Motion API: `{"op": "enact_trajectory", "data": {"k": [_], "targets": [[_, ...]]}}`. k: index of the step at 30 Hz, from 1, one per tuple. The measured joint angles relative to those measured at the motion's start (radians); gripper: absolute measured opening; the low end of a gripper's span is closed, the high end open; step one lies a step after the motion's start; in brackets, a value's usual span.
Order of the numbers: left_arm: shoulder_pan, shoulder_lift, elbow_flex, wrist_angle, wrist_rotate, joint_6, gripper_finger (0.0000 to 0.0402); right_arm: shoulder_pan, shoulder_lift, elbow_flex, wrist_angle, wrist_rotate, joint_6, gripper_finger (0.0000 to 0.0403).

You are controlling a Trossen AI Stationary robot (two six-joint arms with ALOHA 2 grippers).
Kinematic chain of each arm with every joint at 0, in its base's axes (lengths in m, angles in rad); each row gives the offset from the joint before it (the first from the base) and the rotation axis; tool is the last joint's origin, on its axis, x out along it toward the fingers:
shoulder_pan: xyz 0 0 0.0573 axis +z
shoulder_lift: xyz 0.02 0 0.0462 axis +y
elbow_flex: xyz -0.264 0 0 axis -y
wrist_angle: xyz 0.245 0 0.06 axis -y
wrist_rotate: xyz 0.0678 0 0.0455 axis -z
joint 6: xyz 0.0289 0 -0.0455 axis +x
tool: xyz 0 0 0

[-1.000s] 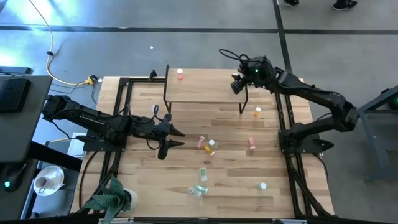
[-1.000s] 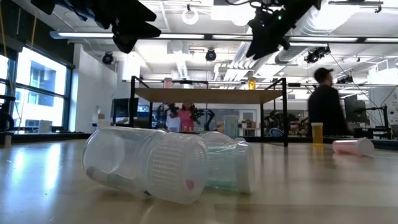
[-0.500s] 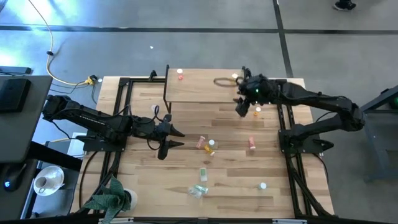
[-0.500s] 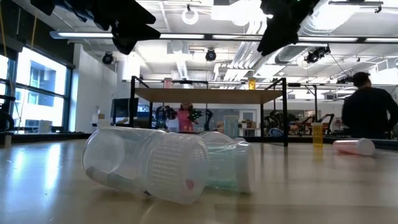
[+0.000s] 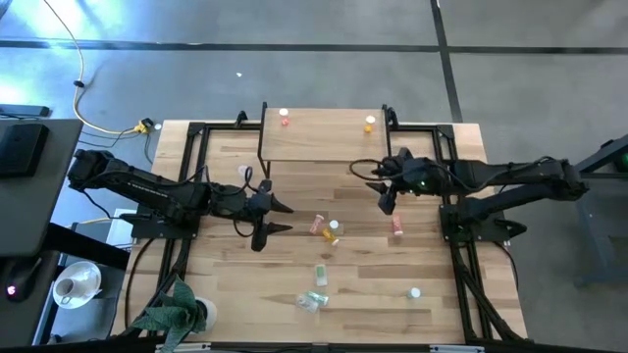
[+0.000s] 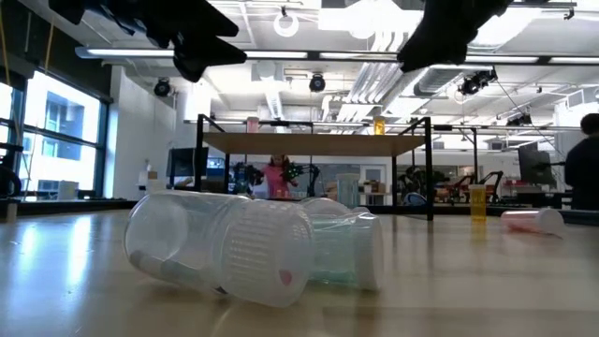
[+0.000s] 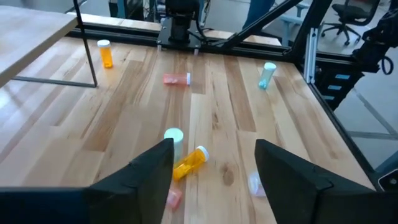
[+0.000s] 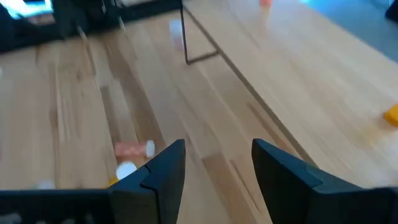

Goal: Pick and place medicine bottles onto shelf by color
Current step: Put the top green pill bottle on the shelf

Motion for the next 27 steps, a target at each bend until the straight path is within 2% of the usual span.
{"op": "enact_trajectory", "data": {"k": [4, 11, 17, 21, 27], "targets": [[0.0, 0.06, 0.0, 0.08, 0.0, 0.053, 0.0237, 0.061, -0.013, -0.035, 0.103, 0.073, 0.001, 0.0177], [0.0, 0.224, 0.0, 0.279, 0.003, 0.167, 0.0241, 0.126, -0.011, -0.036, 0.208, 0.213, -0.057, 0.0177], [0.014, 0.355, 0.0, 0.428, -0.005, 0.176, 0.0241, 0.16, -0.011, -0.036, 0.216, 0.303, -0.056, 0.0177], [0.035, 0.421, 0.001, 0.514, -0.005, 0.175, 0.0241, 0.183, -0.011, -0.036, 0.216, 0.307, -0.051, 0.0177], [0.055, 0.517, 0.064, 0.52, 0.019, 0.149, 0.0241, 0.214, -0.011, -0.036, 0.214, 0.307, -0.031, 0.0177]]}}
